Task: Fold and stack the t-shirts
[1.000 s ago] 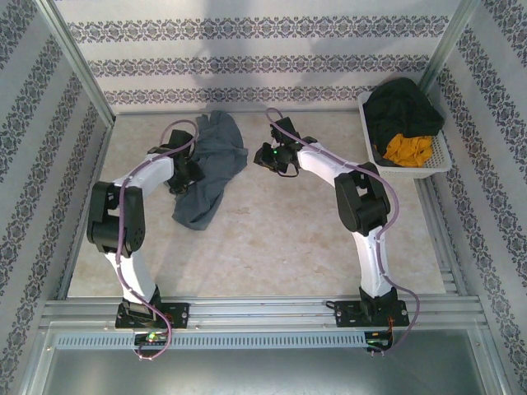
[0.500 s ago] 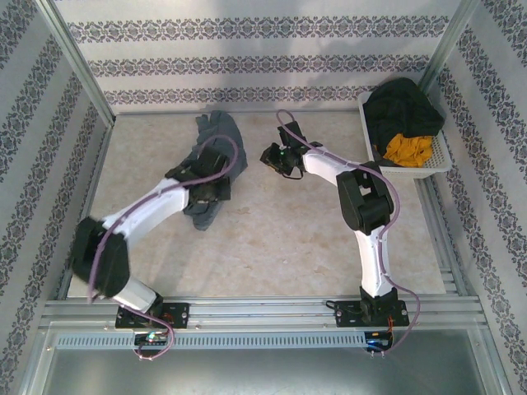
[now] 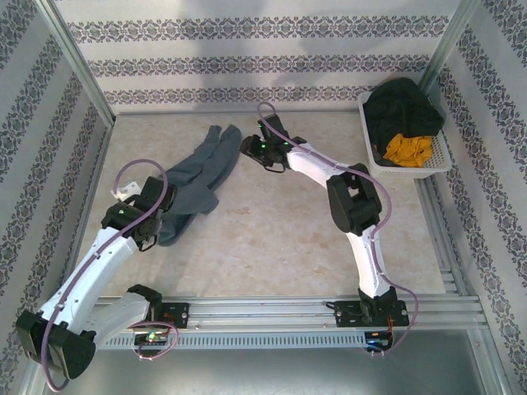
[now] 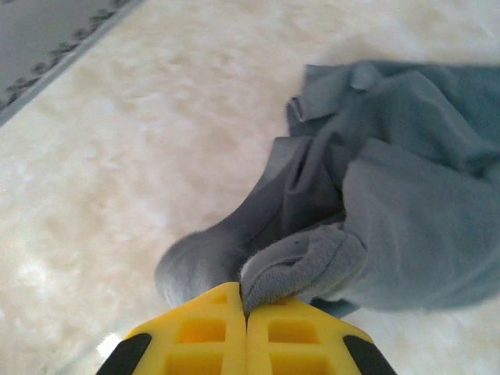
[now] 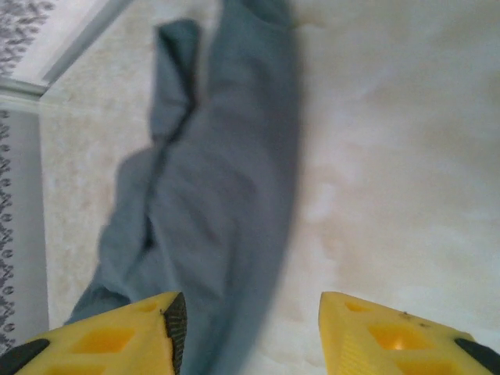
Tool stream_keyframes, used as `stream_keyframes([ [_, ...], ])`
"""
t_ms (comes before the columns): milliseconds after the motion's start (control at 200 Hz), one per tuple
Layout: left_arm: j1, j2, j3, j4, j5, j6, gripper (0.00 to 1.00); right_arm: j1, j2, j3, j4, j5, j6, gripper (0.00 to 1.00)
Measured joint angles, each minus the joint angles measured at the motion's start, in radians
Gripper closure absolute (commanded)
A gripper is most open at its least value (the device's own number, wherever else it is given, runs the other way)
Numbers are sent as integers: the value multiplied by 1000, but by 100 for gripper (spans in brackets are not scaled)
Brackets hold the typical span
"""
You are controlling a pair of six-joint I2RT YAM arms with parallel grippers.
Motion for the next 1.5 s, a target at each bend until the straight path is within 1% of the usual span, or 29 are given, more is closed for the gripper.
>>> stream_keyframes([
  [105, 57, 6, -1, 0, -2, -50, 100, 37, 94, 135, -21, 4, 13, 48],
  [205, 69, 32, 1, 2, -1, -60, 100, 61, 171, 200, -38, 9, 35, 47],
  [310, 71, 48, 2, 5, 1, -61, 100, 61, 253, 263, -61, 13, 48, 47],
  [370, 81, 45, 2, 7, 7, -61, 100, 60, 304, 317, -83, 8, 50, 49],
  [480, 95, 39, 2, 11, 23, -58, 100, 59, 332, 407, -113, 15, 62, 54],
  [630, 102, 29, 2, 30, 42, -45, 100, 66, 373, 436, -134, 23, 89, 69],
  [669, 104, 27, 2, 35, 45, -41, 100, 68, 388, 459, -134, 23, 97, 76],
  [729, 109, 25, 2, 43, 51, -34, 100, 70, 399, 482, -142, 23, 97, 91],
  [779, 116, 24, 2, 50, 53, -29, 100, 72, 402, 483, -151, 25, 109, 100],
  [859, 124, 20, 2, 53, 60, -19, 100, 73, 396, 459, -147, 31, 116, 100],
  [924, 133, 13, 2, 58, 71, -13, 100, 67, 347, 367, -103, 42, 121, 100],
  [1049, 153, -1, 0, 93, 102, 13, 100, 39, 166, 71, -45, 72, 126, 100],
  [1144, 161, -1, -11, 151, 141, 47, 100, -18, 8, -142, -19, 92, 119, 100],
  [1209, 161, 8, -15, 197, 172, 72, 100, -66, -104, -253, -16, 108, 107, 100],
  [1279, 162, 26, -15, 265, 206, 99, 100, -113, -222, -344, -10, 119, 85, 100],
  [1349, 167, 49, -13, 339, 240, 119, 100, -151, -333, -397, -6, 129, 61, 100],
  [1499, 174, 121, 59, 471, 296, 143, 100, -175, -517, -445, -1, 141, 8, 100],
])
